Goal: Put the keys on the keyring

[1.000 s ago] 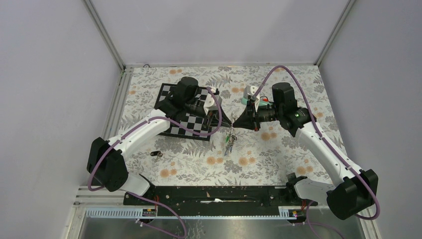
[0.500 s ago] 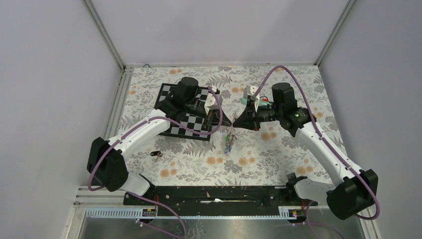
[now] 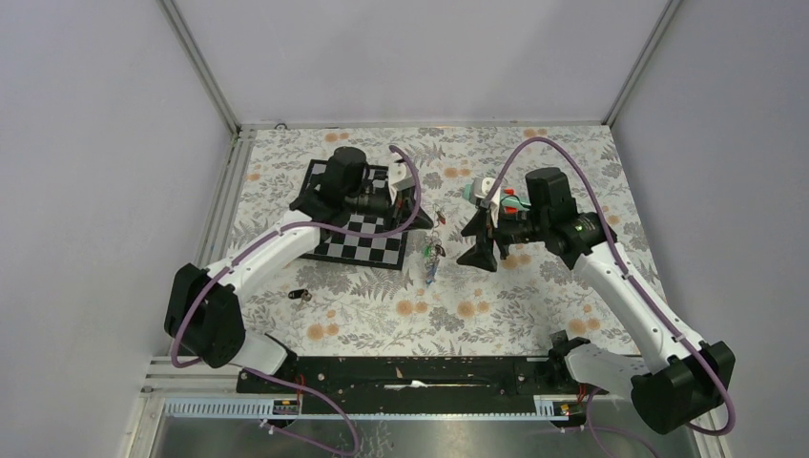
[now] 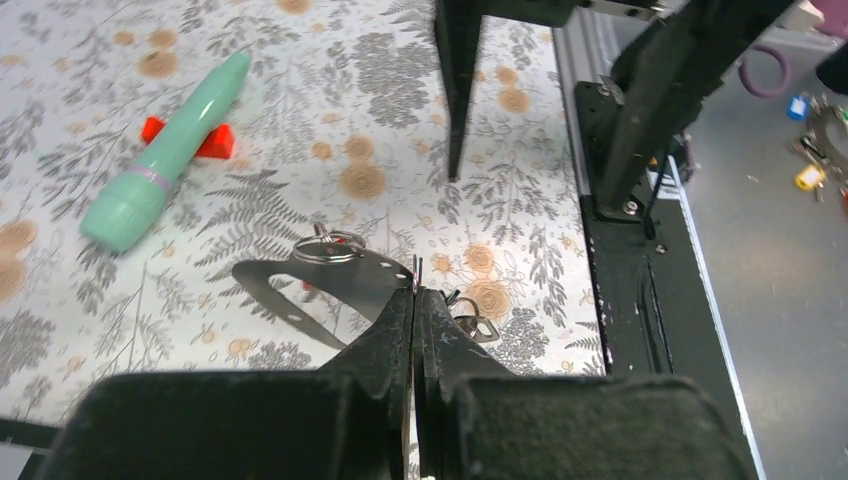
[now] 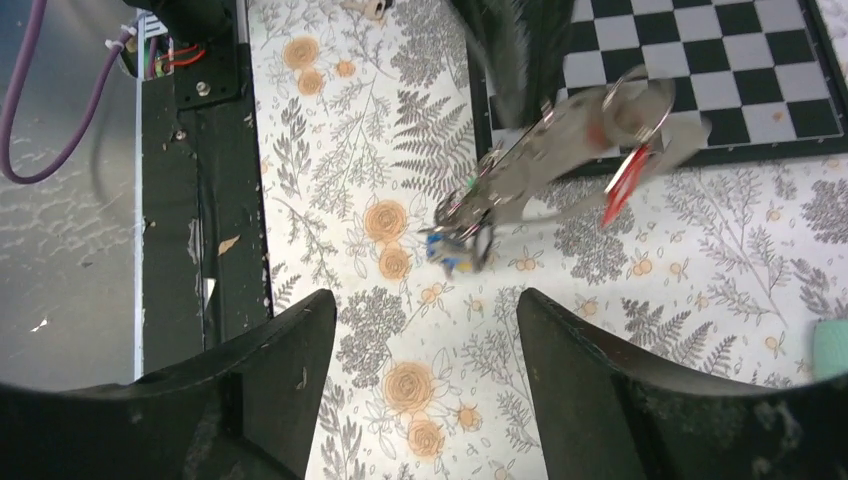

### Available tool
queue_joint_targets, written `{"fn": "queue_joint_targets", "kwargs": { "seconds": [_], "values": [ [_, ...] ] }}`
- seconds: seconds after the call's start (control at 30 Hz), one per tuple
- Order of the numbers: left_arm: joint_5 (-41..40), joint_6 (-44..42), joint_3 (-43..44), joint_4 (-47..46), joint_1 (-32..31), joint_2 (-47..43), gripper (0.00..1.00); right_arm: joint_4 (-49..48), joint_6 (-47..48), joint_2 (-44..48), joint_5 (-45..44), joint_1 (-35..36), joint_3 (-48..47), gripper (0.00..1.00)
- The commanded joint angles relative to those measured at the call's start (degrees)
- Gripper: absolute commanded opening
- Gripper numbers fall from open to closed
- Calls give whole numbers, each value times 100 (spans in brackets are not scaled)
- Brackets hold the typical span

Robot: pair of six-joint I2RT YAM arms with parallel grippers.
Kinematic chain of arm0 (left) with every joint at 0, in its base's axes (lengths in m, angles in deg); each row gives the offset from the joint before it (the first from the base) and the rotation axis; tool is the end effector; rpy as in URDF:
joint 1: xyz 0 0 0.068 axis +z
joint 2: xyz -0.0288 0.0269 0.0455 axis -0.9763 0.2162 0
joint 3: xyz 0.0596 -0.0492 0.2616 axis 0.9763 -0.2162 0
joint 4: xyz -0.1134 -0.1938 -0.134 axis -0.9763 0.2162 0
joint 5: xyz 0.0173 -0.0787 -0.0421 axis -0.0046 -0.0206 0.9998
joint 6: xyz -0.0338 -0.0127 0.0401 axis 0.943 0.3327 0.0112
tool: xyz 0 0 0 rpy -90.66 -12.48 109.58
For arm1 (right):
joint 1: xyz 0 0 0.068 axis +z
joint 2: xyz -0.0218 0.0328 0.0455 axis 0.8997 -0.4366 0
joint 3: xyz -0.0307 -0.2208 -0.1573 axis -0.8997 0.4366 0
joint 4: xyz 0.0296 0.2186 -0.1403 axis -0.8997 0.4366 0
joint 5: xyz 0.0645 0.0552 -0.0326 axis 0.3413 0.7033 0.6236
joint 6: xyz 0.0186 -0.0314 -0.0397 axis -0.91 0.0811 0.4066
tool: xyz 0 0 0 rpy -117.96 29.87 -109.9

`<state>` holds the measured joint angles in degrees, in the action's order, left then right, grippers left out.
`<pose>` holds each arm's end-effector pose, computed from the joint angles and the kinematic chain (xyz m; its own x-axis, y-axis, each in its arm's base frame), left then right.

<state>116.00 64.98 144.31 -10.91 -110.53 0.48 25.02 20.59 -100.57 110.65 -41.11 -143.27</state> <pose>0.2549 -0.2016 0.3196 -0.1121 0.2214 -0.9687 0.9922 -0.0291 -0.1215 0.2037 0.1170 0.3365 -0.0105 -0.3450 -0.9385 -0.9865 0.1570 -0.0467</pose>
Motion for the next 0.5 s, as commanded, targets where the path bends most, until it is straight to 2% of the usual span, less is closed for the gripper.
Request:
{"fn": "queue_joint_targets", "kwargs": {
  "seconds": [0.0, 0.13, 0.27, 0.33, 0.47],
  "values": [
    [-376, 971, -21, -878, 194, -337, 0, 483, 262, 106, -156, -4, -164, 73],
    [-322, 1847, -55, -1422, 517, -337, 0, 348, 147, -106, -551, 527, -236, 70],
    [-256, 2717, -62, -2022, 1188, -336, 0, 86, 183, -464, -822, 1204, -267, 67],
    [-322, 2726, 72, -1929, 1570, -333, 0, -143, 196, -668, -906, 1506, -305, 67],
    [-513, 2333, 640, -1132, 1982, -215, 0, -630, 149, -1192, -1126, 2142, -449, 66]
  ]
}}
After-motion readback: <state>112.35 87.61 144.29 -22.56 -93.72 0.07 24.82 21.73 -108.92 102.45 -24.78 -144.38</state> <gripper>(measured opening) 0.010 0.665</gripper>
